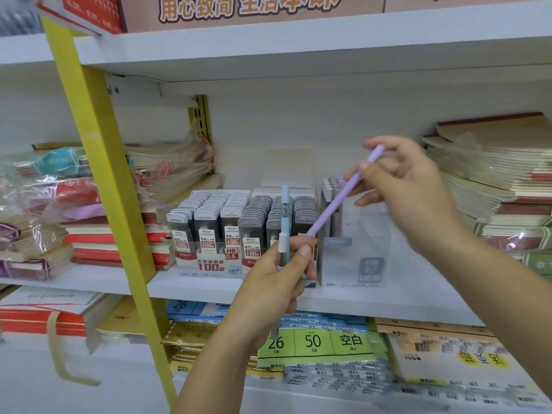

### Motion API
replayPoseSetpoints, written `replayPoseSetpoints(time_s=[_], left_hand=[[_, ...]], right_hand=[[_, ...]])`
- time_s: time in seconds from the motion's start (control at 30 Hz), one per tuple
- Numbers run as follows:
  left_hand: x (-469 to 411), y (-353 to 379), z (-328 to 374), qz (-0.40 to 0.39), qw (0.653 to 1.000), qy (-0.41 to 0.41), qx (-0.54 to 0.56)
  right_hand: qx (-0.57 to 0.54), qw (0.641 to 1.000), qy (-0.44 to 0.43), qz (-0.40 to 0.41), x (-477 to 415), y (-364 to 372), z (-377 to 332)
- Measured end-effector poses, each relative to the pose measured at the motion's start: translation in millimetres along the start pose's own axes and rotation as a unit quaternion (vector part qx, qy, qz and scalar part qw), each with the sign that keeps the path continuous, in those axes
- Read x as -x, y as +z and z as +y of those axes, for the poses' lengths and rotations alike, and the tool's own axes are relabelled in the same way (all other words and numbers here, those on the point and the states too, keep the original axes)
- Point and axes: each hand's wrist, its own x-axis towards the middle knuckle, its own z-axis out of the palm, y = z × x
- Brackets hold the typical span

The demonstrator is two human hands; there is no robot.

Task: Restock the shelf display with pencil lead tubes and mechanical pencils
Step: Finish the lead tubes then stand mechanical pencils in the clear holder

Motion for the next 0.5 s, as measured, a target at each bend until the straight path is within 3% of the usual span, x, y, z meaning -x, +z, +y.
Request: replayPoseSetpoints(time_s=[0.1,0.27,0.5], left_hand=[[0.4,-1.1,2.4,0.007,1.000,0.006,-0.018],[-0.5,1.5,3.4,0.008,1.000,0.001,-0.009],[-2.0,1.1,1.6,0.016,1.000,-0.006,-0.020]], right_hand=[[0.108,0.991,-0.076,0.015,-12.6,-20.9,3.4],[0.264,0.961,-0.067,-0.046,-21.1,-28.3,23.3],[0.315,0.942,-0.059,-0.099,-19.3,-20.3,44.0]])
